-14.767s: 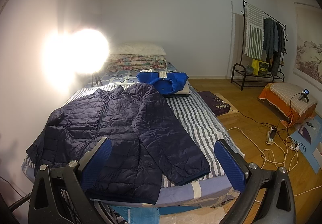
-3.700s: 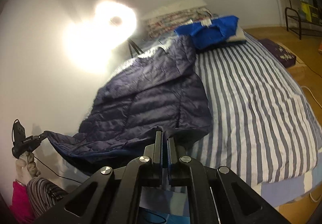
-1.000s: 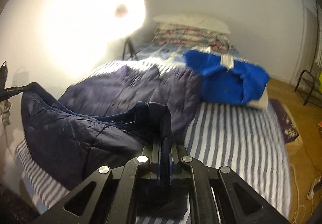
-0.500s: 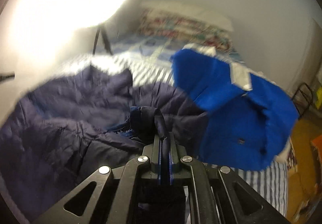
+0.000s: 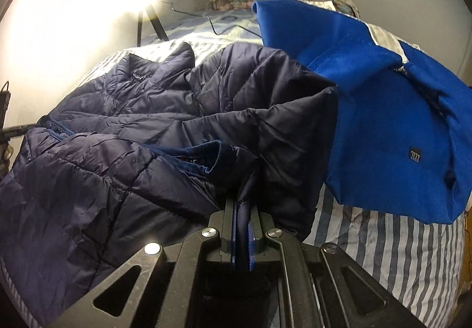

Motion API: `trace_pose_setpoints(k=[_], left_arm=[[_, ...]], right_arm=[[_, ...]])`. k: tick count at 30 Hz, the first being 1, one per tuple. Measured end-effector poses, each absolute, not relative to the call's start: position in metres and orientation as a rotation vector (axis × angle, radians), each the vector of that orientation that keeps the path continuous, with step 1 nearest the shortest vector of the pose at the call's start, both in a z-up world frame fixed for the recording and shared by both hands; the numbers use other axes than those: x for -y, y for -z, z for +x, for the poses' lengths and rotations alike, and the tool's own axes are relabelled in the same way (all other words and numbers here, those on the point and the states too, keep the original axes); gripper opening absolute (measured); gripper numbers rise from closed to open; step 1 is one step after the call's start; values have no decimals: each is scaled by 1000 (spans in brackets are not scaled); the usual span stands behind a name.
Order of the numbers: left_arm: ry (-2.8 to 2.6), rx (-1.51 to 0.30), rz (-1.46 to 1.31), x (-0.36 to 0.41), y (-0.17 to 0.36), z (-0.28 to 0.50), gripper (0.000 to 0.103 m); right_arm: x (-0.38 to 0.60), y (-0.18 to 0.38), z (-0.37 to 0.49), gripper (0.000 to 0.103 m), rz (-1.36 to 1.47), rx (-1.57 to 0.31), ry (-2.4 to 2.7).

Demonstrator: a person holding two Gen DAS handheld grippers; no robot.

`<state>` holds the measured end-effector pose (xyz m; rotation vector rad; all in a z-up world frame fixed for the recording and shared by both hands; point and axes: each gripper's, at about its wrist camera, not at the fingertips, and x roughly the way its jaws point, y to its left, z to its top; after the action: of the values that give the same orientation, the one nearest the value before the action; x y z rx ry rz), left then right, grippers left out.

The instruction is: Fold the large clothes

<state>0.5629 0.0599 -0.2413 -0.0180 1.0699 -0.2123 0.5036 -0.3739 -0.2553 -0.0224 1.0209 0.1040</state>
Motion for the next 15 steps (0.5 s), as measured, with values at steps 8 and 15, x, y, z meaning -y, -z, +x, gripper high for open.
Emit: trace_pose_setpoints(k=[8, 15], left_arm=[[129, -1072, -72, -68, 197, 565, 2], [81, -1062, -48, -72, 154, 593, 2]], right_arm=[[375, 234, 505, 2, 9, -1093, -33], [365, 184, 536, 2, -28, -1049, 23]])
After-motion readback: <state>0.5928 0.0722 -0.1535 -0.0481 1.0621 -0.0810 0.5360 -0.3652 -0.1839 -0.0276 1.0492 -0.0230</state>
